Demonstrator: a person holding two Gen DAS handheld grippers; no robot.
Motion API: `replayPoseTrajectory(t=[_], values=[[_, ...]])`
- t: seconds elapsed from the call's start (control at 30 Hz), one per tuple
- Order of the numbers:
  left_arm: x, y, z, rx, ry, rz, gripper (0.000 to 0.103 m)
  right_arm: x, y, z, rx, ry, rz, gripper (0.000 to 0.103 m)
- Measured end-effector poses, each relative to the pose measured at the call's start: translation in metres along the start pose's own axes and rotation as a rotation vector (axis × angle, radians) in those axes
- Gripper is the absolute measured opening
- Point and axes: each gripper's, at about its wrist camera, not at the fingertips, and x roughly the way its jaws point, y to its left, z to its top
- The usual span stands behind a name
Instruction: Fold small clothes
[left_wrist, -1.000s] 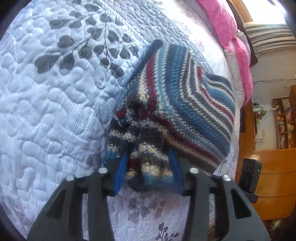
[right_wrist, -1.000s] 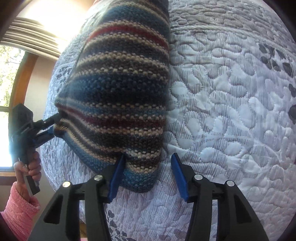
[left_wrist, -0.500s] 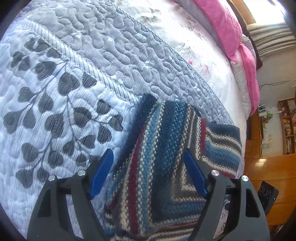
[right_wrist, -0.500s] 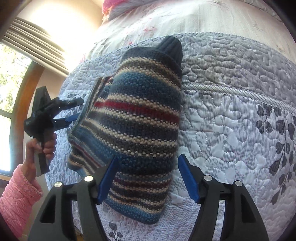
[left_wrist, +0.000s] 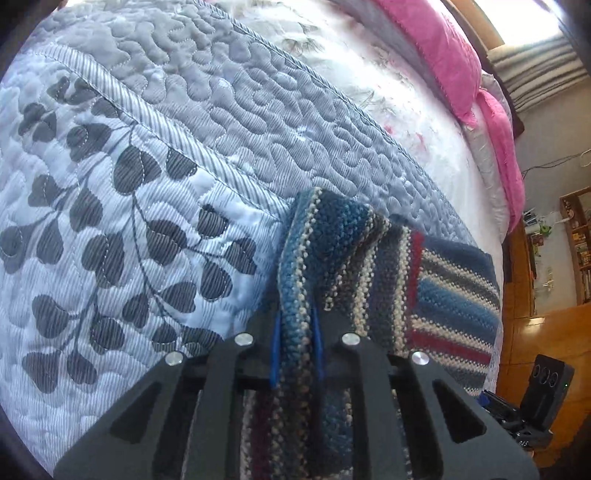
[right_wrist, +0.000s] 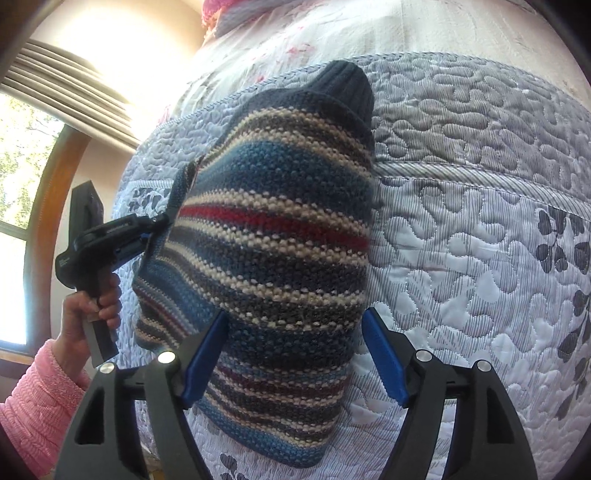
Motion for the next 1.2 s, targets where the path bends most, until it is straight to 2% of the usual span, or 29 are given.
replayPoseTrajectory(t=[0.07, 0.1, 0.13, 0.2, 0.33, 0.43, 0.5, 0.67, 0.77, 0.83, 0.9, 0.93, 1.03, 1.07, 1.13, 1.17, 1.2], values=[[-0.006, 0.0, 0.002, -0.009, 0.005, -0.047, 0.035, 0.001, -0.001, 0.001, -0.001, 0.001, 0.003, 0.076], [-0.009, -0.001, 0.002, -0.016, 0.014, -0.081, 0.056, 0.0, -0.003, 0.001, -0.001, 0.002, 0.005, 0.076], [-0.013, -0.002, 0.002, -0.018, 0.02, -0.106, 0.073, -0.002, -0.003, 0.001, -0.002, 0.002, 0.005, 0.076], [-0.018, -0.005, 0.002, 0.003, 0.05, -0.151, 0.084, -0.008, -0.001, 0.003, -0.01, -0.011, -0.003, 0.076], [-0.017, 0.0, -0.001, 0.031, 0.137, -0.198, 0.088, -0.02, -0.002, 0.007, 0.0, -0.032, 0.047, 0.084], [-0.006, 0.015, -0.002, 0.012, 0.184, -0.212, 0.088, -0.019, -0.007, 0.012, 0.037, -0.034, 0.1, 0.085], [0.006, 0.02, 0.0, 0.008, 0.207, -0.227, 0.088, -0.015, -0.01, 0.016, 0.043, -0.023, 0.095, 0.086], [0.036, 0.011, -0.005, 0.091, 0.308, -0.294, 0.089, 0.002, -0.008, 0.02, 0.025, 0.014, 0.111, 0.086], [0.048, 0.0, -0.006, 0.135, 0.343, -0.305, 0.091, 0.013, -0.011, 0.023, 0.037, 0.018, 0.112, 0.089], [0.056, -0.006, -0.006, 0.138, 0.378, -0.345, 0.091, 0.02, -0.015, 0.025, 0.052, 0.018, 0.131, 0.094], [0.063, -0.014, -0.011, 0.129, 0.428, -0.426, 0.091, 0.027, -0.018, 0.026, 0.057, 0.029, 0.134, 0.096], [0.066, -0.02, -0.015, 0.154, 0.447, -0.442, 0.091, 0.032, -0.02, 0.026, 0.06, 0.037, 0.14, 0.097], [0.075, -0.032, -0.025, 0.238, 0.478, -0.395, 0.091, 0.041, -0.031, 0.025, 0.112, 0.057, 0.188, 0.098], [0.077, -0.03, -0.024, 0.223, 0.475, -0.405, 0.089, 0.044, -0.034, 0.025, 0.125, 0.06, 0.199, 0.098], [0.078, -0.025, -0.022, 0.198, 0.459, -0.384, 0.07, 0.049, -0.035, 0.026, 0.131, 0.061, 0.217, 0.098], [0.079, -0.022, -0.021, 0.186, 0.451, -0.373, 0.066, 0.051, -0.034, 0.026, 0.133, 0.061, 0.235, 0.088], [0.078, -0.02, -0.023, 0.18, 0.442, -0.37, 0.061, 0.051, -0.034, 0.026, 0.14, 0.063, 0.234, 0.084]])
